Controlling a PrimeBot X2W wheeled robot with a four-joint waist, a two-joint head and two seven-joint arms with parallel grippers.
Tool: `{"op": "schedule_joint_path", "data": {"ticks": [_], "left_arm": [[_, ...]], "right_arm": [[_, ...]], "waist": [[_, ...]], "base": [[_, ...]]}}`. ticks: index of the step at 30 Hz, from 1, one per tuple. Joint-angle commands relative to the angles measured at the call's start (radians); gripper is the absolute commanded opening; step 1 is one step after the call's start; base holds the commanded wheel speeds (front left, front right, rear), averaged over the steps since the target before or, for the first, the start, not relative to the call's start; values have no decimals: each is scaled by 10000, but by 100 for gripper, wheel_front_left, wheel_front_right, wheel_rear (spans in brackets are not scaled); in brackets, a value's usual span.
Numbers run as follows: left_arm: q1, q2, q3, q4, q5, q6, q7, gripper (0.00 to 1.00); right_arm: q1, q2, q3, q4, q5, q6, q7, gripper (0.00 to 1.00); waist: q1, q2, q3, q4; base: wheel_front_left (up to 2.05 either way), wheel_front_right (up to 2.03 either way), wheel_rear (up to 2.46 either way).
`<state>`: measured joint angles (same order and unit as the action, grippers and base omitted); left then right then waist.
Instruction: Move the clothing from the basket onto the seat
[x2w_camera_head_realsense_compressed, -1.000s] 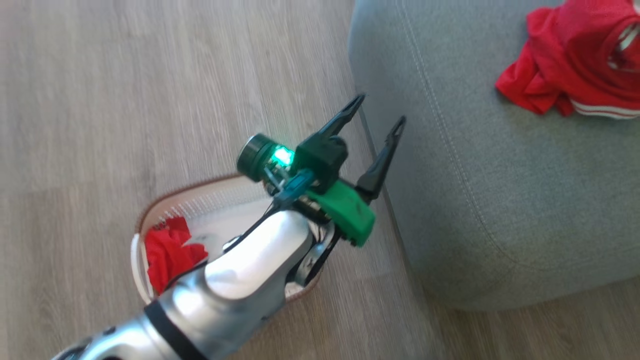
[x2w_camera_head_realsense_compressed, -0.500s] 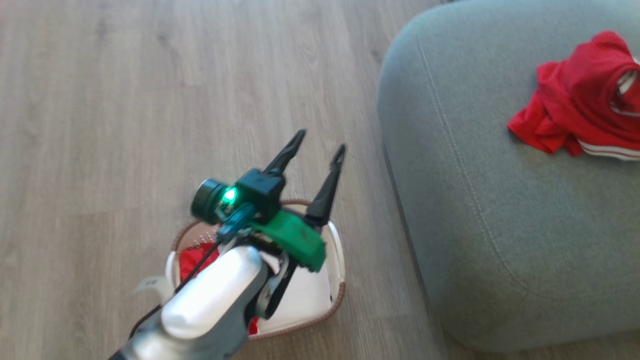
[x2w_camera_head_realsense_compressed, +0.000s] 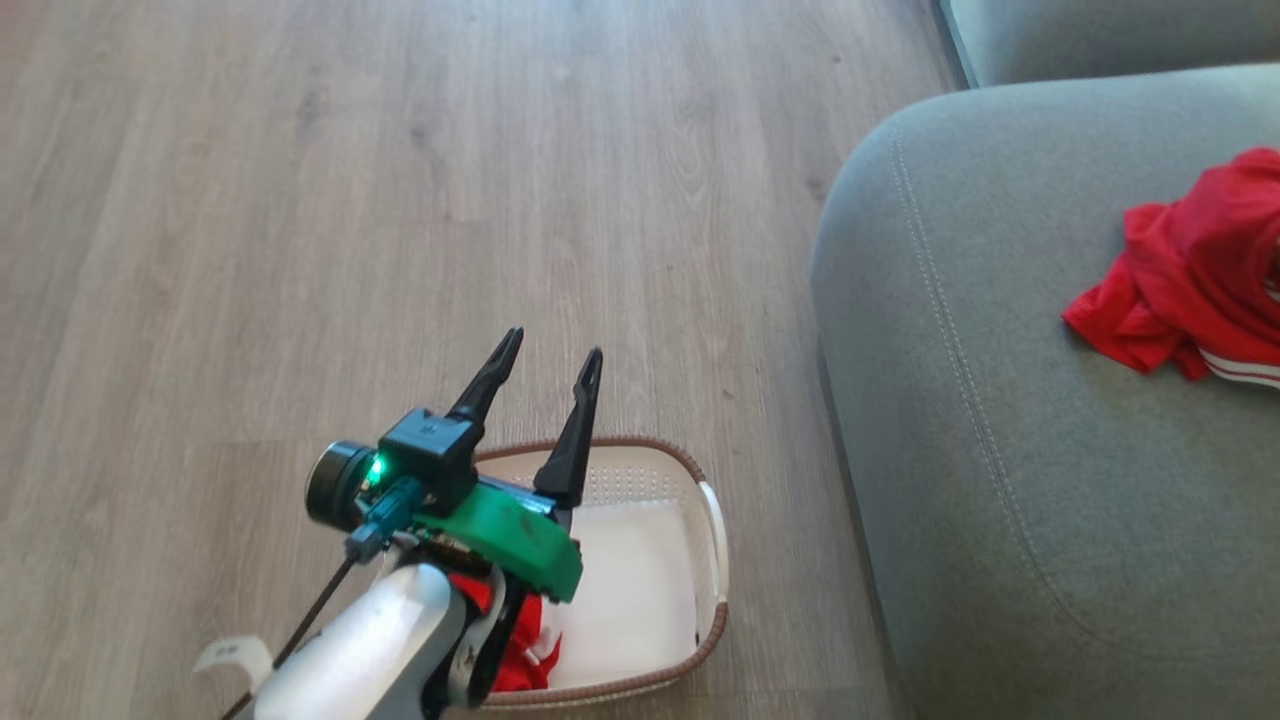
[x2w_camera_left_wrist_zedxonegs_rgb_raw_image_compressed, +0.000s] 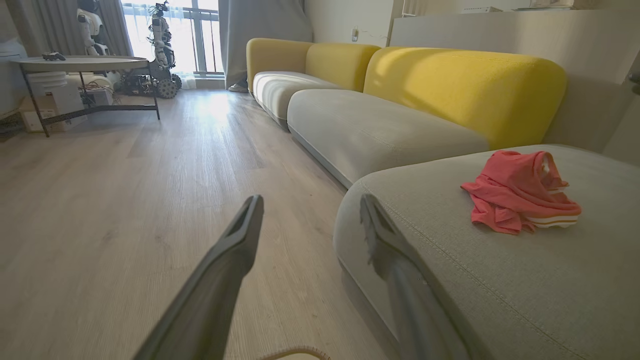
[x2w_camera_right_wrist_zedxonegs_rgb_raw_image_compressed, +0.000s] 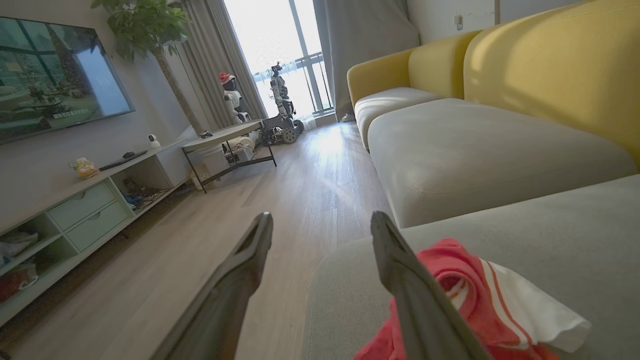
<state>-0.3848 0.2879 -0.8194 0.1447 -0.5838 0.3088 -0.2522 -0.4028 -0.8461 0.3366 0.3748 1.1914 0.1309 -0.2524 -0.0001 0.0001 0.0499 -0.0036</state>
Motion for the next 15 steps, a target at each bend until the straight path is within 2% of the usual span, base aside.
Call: {"op": "schedule_joint_path", "data": {"ticks": [1,6,10,15], "left_arm": [[-216,295,538,-408,57,90,-95,100],[209,474,746,-683,53,259,-95,100],[605,531,1019,-930,109,379,-95,100],[1269,517,1542,-1283,398,599,-95,100]], "right_arm": [[404,-137,-471,-433,-323,-2,-92,100],[1934,1025,-2055,-1404,-1421,-2,-92,100],[3077,2189,-3162,-2217,-2221,-2,-92,100],[4170,3575,-3859,-3253,-3198,-2,-93,100]], "waist": [[1,-1,-98,126],[1,-1,-224,374],[1,-1,-341,575],[1,-1,-388,725]], "base": [[0,0,0],[0,0,0],[0,0,0],[0,0,0]]}}
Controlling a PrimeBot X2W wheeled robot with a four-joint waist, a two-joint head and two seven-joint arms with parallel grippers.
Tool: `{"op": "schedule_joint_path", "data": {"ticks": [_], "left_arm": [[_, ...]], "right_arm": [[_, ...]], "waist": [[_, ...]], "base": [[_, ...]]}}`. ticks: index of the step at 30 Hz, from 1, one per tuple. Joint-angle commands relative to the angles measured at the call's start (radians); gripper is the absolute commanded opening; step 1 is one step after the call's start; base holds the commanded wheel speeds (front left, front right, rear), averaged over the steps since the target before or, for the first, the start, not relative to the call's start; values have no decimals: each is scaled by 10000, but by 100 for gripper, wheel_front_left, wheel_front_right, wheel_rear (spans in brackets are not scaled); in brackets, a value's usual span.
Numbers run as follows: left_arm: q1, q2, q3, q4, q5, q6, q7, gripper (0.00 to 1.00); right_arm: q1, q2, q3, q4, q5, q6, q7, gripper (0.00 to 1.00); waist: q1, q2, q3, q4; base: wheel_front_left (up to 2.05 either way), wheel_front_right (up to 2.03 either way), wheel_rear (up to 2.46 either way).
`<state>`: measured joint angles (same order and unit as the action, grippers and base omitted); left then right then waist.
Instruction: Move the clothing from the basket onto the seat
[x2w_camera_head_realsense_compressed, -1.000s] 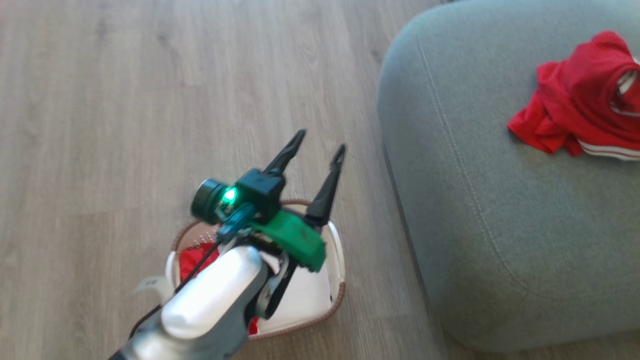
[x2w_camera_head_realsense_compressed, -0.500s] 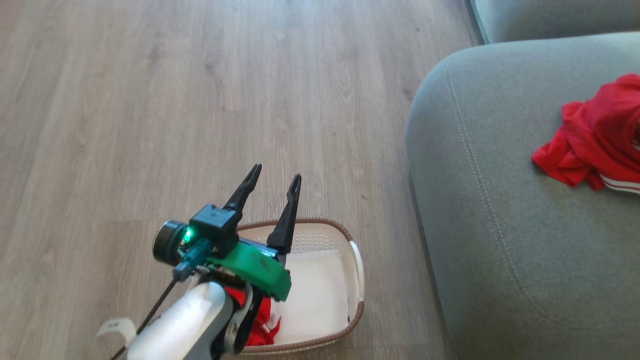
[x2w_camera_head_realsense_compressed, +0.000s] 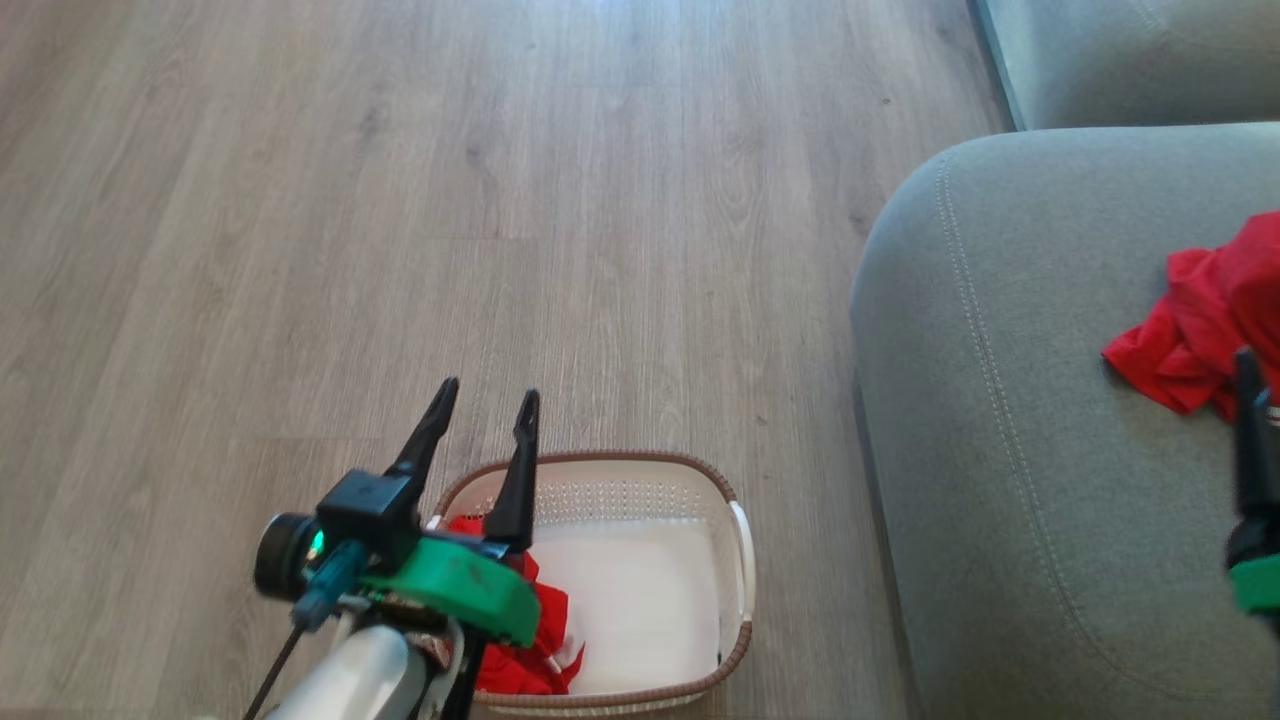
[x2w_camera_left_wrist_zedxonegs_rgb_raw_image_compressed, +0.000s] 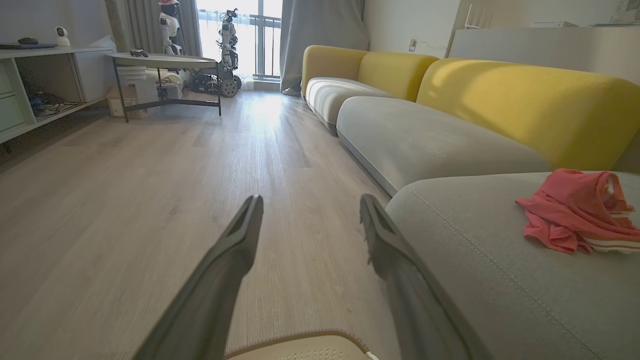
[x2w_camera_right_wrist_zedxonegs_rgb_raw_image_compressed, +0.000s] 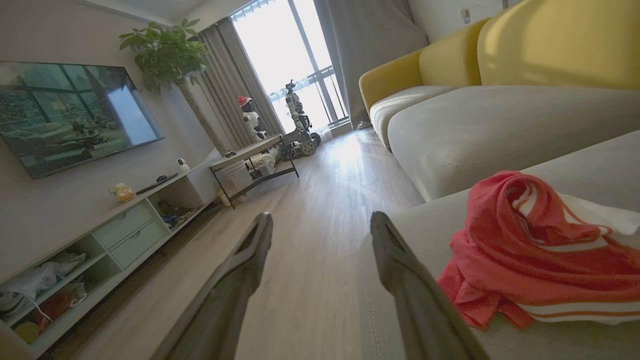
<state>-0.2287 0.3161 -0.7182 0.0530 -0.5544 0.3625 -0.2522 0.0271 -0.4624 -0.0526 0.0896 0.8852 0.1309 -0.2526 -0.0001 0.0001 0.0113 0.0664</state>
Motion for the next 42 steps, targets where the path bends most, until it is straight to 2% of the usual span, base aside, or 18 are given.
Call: {"op": "schedule_joint_path", "data": {"ticks": [1,11,18,23,31,42], "left_arm": [[-166,221,646,-429,178,88,-95,100],[1175,-221,1996,-856,1033,122,-95,100],[1873,-708,2852,-832,1631,-204,-95,100],[2340,-1119,3348,-829,2140,-544,-95,100],[2582,-1677,3941,-666,2776,-1199,-95,100],[2716,-2093,4307,-608,3293,-1600,-95,100]], "right_arm": [[20,-50,-9,-568,-347,-2,-91,100],[643,1496,-192,-1356,-1526,-2,-91,100],[830,1983,116,-1502,-2042,-2,-91,100],[806,2034,699,-1548,-2458,-2,-91,100],[654,1994,963,-1532,-2612,-2,-91,100],[624,1835,1044,-1416,-2877,-2,-91,100]], "waist": [[1,-1,-6,53],[1,-1,-103,63],[1,-1,-143,-32],[1,-1,-147,-108],[1,-1,-175,-123],[1,-1,-120,-149]], "base": [[0,0,0],[0,0,0],[0,0,0],[0,0,0],[0,0,0],[0,0,0]]}}
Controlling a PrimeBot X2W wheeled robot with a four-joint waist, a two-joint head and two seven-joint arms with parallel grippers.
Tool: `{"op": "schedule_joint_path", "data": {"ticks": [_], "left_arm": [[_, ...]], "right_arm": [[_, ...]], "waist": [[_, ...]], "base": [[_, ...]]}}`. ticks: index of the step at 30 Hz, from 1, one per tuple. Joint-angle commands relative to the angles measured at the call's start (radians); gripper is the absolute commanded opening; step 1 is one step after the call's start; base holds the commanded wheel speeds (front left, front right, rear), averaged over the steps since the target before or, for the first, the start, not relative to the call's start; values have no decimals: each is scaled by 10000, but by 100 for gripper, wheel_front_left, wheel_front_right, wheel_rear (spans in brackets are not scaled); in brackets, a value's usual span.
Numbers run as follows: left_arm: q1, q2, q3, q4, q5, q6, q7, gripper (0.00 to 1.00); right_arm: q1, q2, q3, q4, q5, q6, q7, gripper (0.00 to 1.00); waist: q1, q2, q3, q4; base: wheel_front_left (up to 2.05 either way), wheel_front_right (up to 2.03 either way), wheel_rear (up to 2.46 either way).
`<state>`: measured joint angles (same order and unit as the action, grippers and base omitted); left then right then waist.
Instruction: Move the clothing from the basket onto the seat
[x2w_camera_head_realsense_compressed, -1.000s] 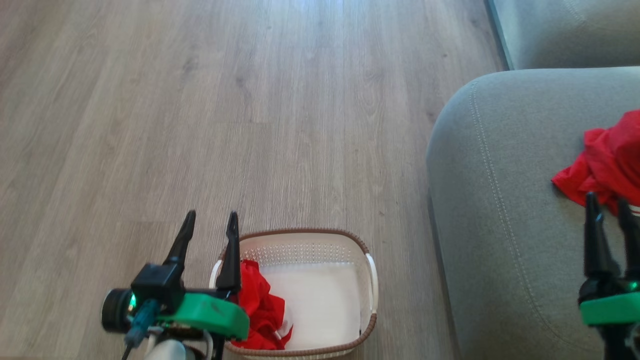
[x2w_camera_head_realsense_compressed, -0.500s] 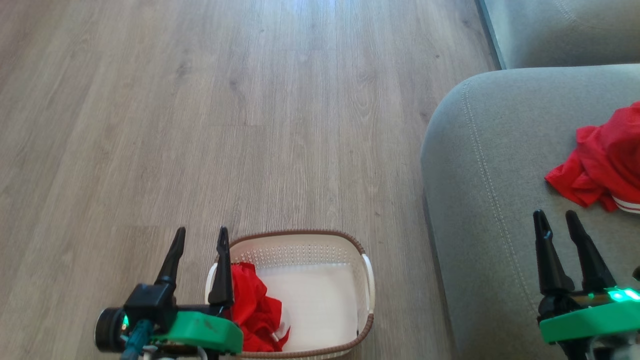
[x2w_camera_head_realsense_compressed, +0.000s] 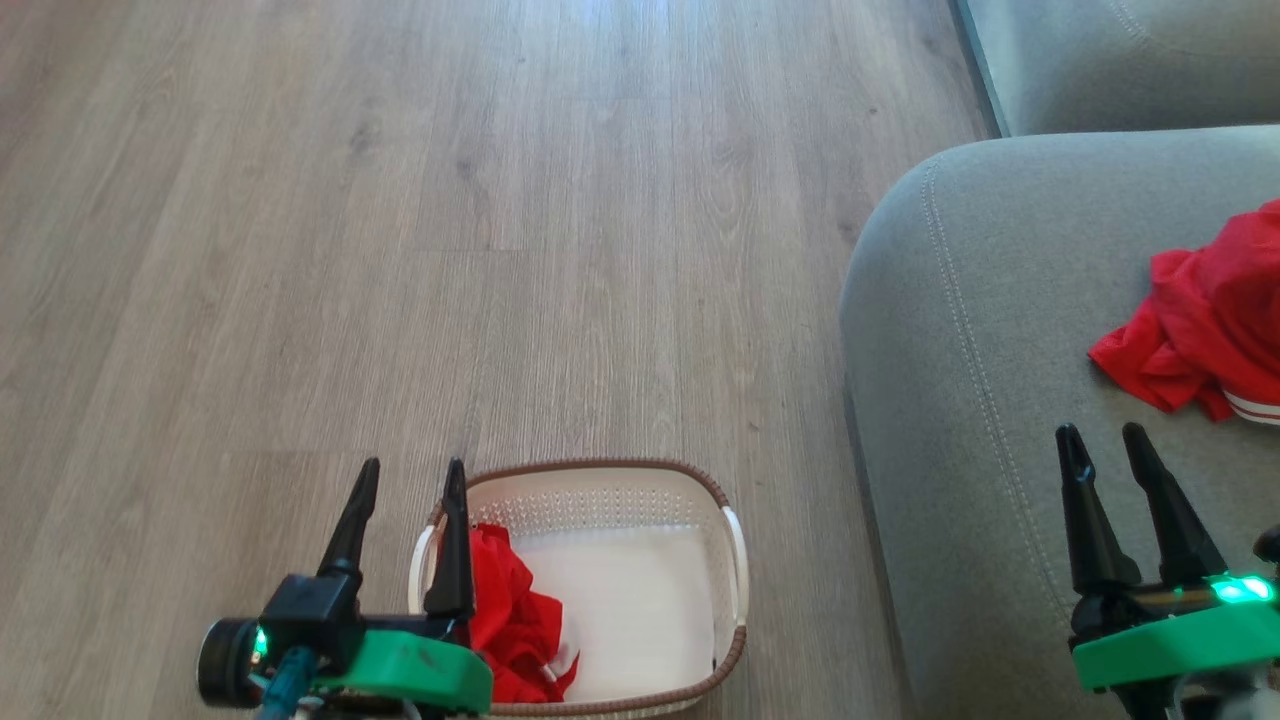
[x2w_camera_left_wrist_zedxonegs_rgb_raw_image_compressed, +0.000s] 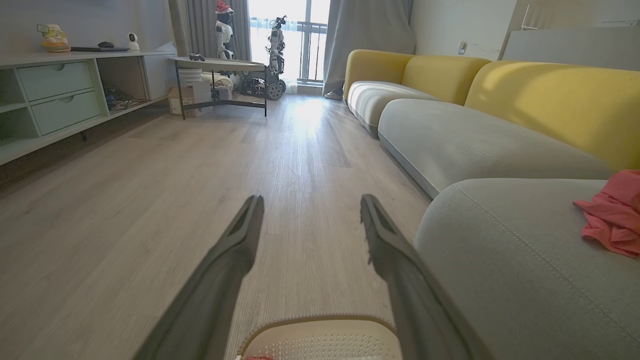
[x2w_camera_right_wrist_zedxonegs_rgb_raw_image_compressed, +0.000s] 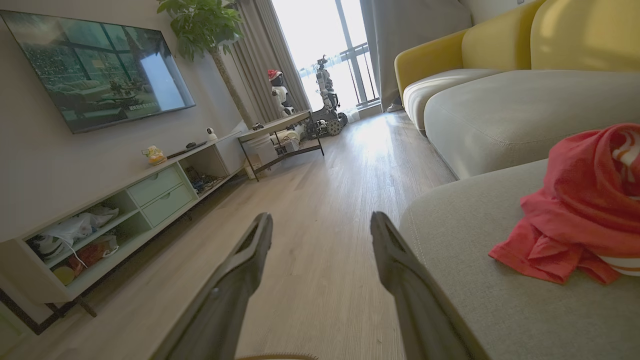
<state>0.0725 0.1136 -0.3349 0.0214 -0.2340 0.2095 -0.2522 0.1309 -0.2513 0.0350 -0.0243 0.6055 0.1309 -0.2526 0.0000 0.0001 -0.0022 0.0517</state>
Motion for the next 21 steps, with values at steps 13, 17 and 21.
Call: {"op": "schedule_joint_path", "data": {"ticks": [13,17,21], "left_arm": [[-559,-374,479,-79,500,-349,-95,100],[-958,-427,332,256,672,-434,-95,100],[-1595,-410,132,907,1029,-557,-95,100]], "right_arm": [[-666,-396,242,-250,-289,-2,-91,100],[-821,-520,232,-362,-236,-2,-91,100],[-1086,-740,276,-500,-119,-2,-91,100]], "waist": [[0,-1,503,-79],[0,-1,918,-107],[0,-1,1509,-188]], "base": [[0,0,0],[0,0,0],[0,0,0]]}}
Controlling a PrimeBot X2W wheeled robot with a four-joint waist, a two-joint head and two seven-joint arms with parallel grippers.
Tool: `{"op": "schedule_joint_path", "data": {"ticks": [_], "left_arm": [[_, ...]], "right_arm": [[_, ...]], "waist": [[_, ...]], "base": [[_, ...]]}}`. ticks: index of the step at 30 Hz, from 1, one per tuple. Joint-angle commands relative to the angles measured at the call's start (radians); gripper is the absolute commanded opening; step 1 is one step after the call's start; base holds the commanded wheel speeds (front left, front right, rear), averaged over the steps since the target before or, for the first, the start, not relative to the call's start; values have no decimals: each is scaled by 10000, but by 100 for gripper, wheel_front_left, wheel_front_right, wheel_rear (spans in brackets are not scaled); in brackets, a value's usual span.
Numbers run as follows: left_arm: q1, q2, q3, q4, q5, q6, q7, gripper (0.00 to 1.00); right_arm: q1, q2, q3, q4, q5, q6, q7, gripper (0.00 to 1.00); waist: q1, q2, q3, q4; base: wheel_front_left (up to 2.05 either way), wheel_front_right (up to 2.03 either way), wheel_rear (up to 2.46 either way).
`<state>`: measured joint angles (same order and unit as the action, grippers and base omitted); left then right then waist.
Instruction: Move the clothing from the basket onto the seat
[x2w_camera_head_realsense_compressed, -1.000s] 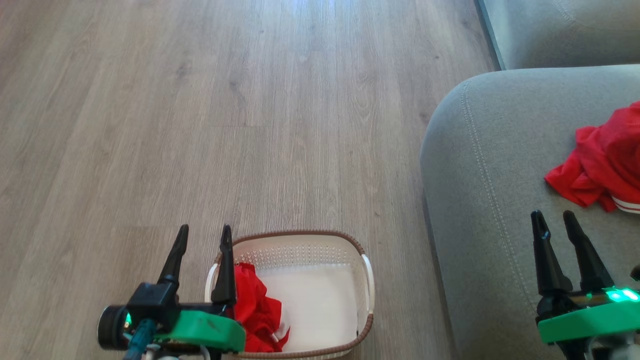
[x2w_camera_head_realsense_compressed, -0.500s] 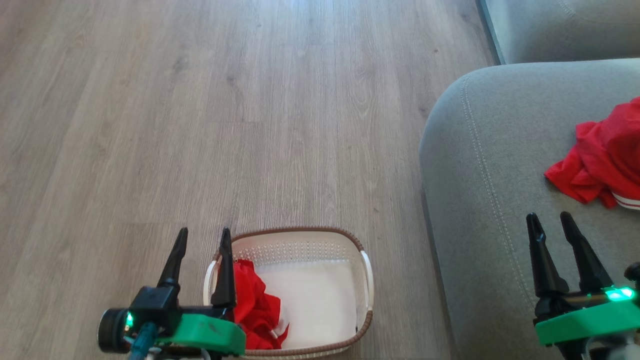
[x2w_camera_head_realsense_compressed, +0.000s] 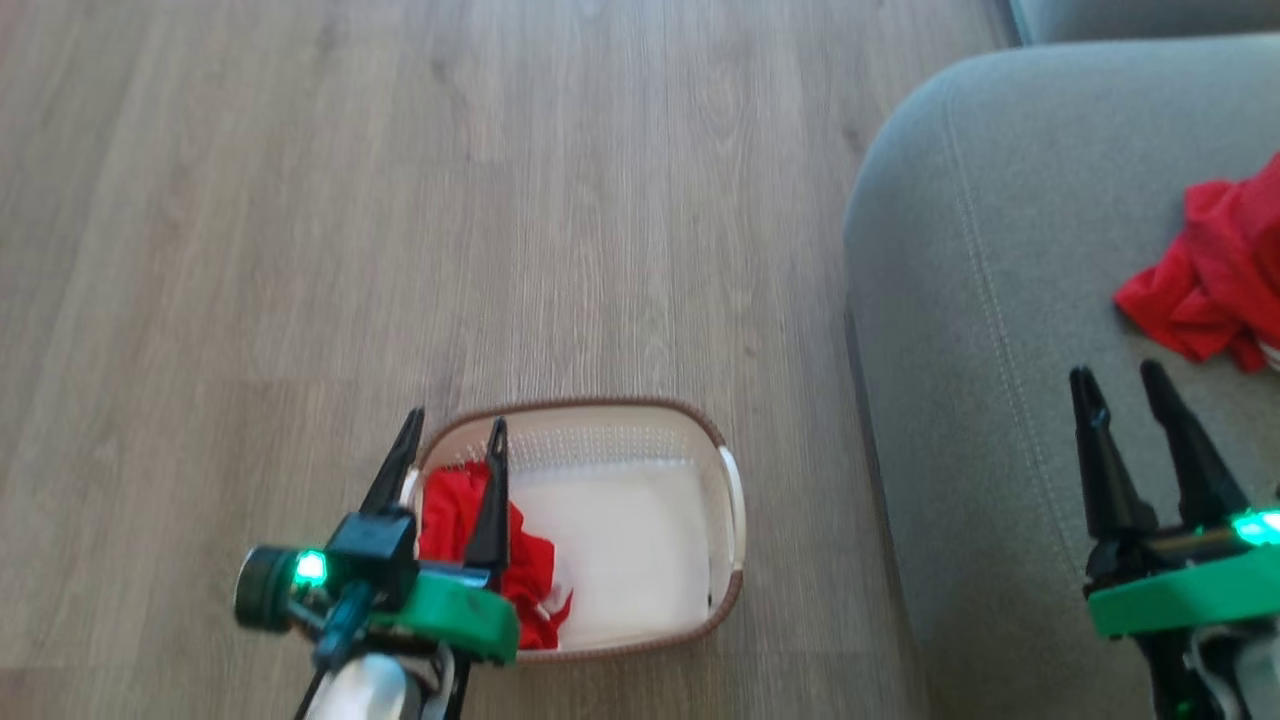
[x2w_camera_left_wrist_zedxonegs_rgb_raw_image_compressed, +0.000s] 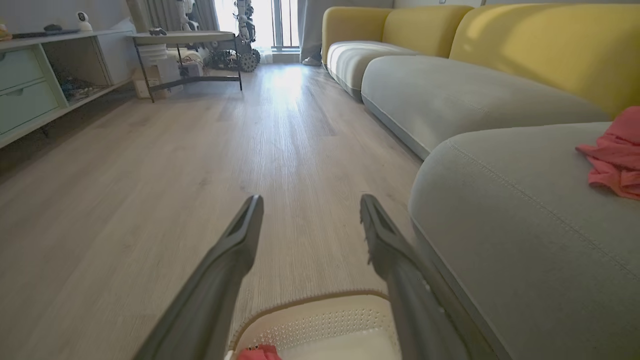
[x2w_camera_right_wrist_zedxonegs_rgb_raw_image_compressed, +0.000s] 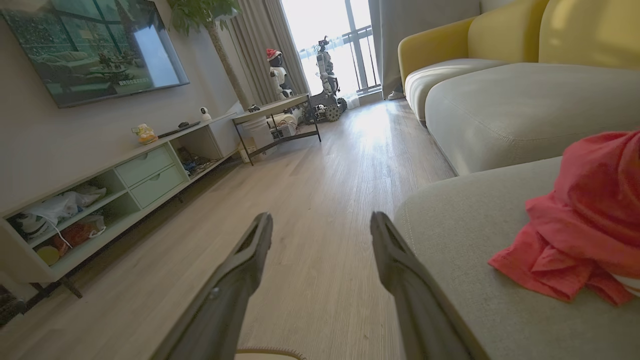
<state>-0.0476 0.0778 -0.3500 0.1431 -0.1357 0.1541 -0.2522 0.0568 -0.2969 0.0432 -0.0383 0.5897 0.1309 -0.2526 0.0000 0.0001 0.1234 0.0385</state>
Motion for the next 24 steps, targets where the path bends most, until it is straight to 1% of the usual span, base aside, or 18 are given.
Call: {"op": "schedule_joint_path", "data": {"ticks": [1,12,24], "left_arm": [[-581,-42,222,-69,133,-39,-95,100],[-2700,-164,-336,3061,440,-135,-4,100],[-5095,-225,-848,7253,463,-619,404,100]], "right_arm": [[-426,-357,219,-407,75,-2,-91,100],[-1295,-980,259,-1049,449,-2,-91,100],[-2260,-1402,192,-2186,786,-2,-91,100]], "waist": [[0,-1,430,-82],[0,-1,2288,-378],[0,-1,4139,-712]], "base": [[0,0,0],[0,0,0],[0,0,0]]}}
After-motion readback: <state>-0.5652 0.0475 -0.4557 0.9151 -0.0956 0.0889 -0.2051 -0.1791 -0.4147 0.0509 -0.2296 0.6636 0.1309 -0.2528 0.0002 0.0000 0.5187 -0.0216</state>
